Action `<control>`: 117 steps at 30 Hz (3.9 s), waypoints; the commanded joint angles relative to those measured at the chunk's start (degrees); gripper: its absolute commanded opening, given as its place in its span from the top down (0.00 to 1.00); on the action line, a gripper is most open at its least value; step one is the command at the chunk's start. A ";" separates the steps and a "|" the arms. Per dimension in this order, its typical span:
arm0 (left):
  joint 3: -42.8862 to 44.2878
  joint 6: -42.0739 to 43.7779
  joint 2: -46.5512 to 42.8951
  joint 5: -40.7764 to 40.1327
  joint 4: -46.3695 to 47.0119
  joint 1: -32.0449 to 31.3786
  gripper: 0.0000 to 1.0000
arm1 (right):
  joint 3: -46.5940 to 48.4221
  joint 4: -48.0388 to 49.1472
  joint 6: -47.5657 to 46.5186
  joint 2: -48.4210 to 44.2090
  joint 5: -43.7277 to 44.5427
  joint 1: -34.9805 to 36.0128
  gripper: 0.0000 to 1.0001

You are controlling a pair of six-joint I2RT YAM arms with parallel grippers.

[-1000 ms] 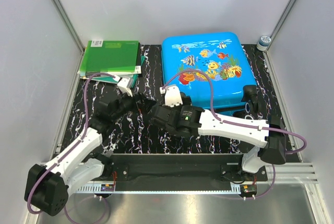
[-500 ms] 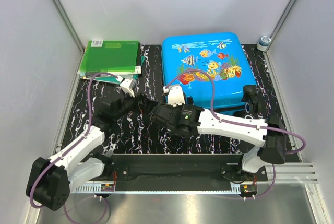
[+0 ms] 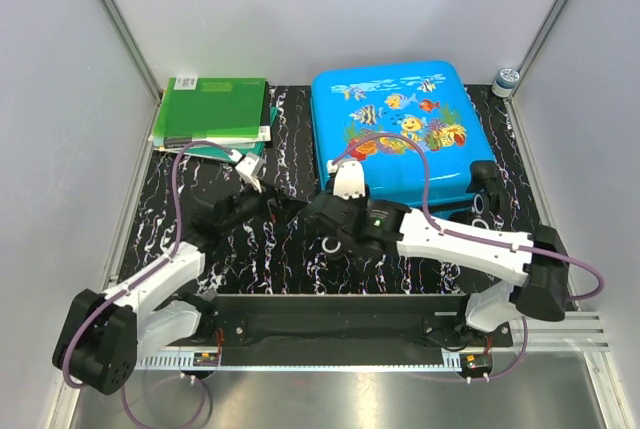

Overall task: Pack the luggage
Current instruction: Zip the luggage at the center of the board.

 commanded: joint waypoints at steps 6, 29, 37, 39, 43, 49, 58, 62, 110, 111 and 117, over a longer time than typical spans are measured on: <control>-1.86 0.80 7.88 9.67 18.49 0.26 0.13 | -5.30 -2.04 -0.82 -15.95 1.93 -4.00 1.00; 3.24 1.67 30.39 -12.39 41.46 -14.77 0.34 | -10.93 -1.95 -0.12 -24.93 -0.97 -5.23 1.00; 2.18 2.02 33.56 -10.81 44.18 -14.77 0.40 | -12.07 -1.51 -0.20 -26.34 -1.23 -5.23 1.00; 3.06 2.11 34.09 -10.28 44.18 -14.86 0.40 | -12.34 -1.34 -0.29 -26.60 -1.23 -5.14 1.00; 4.21 2.90 34.97 -10.27 43.83 -16.17 0.40 | -12.60 -1.25 -0.38 -27.04 -1.06 -5.23 1.00; 4.82 2.90 35.85 -10.45 45.14 -17.49 0.39 | -12.95 -1.07 -0.38 -27.22 -1.06 -5.23 1.00; 2.46 3.95 34.53 -10.45 46.72 -20.30 0.34 | -13.13 -0.89 -0.20 -27.31 -1.41 -5.14 1.00; 2.89 4.57 35.23 -11.68 46.29 -20.75 0.32 | -13.31 -0.54 -0.29 -27.39 -1.76 -5.23 1.00; -3.35 9.76 30.13 -15.81 51.03 -34.98 1.00 | -12.69 3.76 -0.91 -23.18 -4.93 -5.23 1.00; -3.00 9.84 30.05 -16.08 50.95 -35.51 1.00 | -12.52 3.85 -0.91 -23.35 -4.93 -5.23 1.00; -1.86 9.23 30.57 -17.04 50.94 -39.55 1.00 | -12.16 5.08 -1.17 -23.61 -5.36 -5.32 1.00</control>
